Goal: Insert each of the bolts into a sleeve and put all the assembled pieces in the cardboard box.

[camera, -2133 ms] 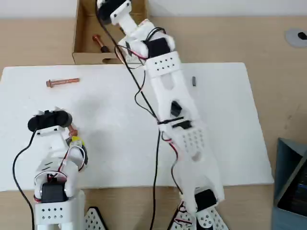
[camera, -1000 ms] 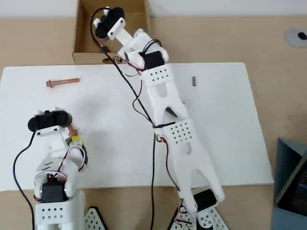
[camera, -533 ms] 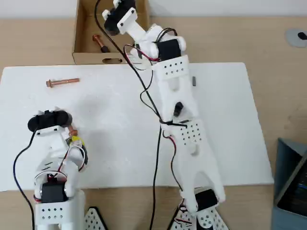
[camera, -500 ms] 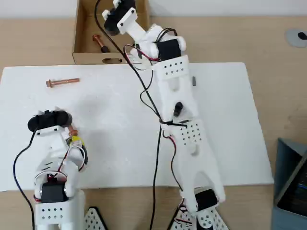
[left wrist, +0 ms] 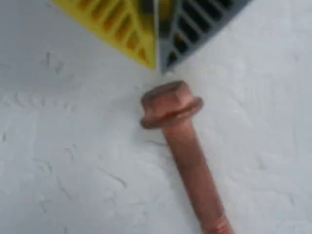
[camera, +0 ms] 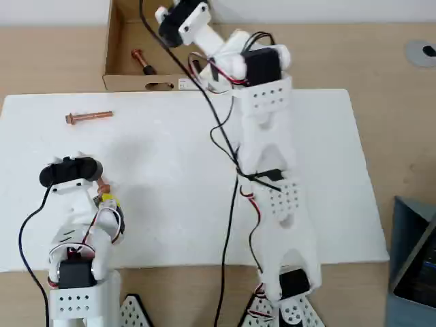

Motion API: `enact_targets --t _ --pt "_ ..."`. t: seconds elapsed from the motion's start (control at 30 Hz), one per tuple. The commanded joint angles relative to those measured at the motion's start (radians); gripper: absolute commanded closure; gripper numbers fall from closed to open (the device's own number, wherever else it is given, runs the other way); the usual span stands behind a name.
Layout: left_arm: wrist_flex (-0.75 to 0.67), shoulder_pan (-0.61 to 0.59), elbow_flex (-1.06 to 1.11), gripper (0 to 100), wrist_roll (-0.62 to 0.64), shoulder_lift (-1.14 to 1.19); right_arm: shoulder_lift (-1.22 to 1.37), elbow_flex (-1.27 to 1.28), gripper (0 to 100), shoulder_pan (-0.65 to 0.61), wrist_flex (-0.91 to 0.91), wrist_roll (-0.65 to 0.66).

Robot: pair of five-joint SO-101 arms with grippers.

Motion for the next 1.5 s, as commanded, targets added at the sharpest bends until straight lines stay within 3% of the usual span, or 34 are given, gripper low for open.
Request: enact_targets --t 0.0,0.33,0.5,0.67,1.03,1.47 --pt "0.003 -0.003 -0.006 100 -0.006 -0.008 -0.159 0.130 98.7 0.039 0.023 0.006" --pt "0.003 -0.003 -0.006 100 -0.006 -0.008 -0.619 0.837 98.6 0.051 0.021 0.006" --pt "0.003 -0.003 -0.006 100 -0.006 -0.008 -0.757 1.153 98.1 0.051 0.018 0.009" --pt "0.003 -0.003 -0.006 100 -0.006 -0.008 -0.809 1.386 91.0 0.051 -0.028 0.025" --pt "0.003 -0.003 -0.006 100 -0.006 -0.008 -0.756 1.612 90.5 0.050 -0.250 0.123" --pt "0.003 -0.005 -0.006 100 -0.005 -0.008 -0.584 1.639 90.5 0.054 -0.413 0.143"
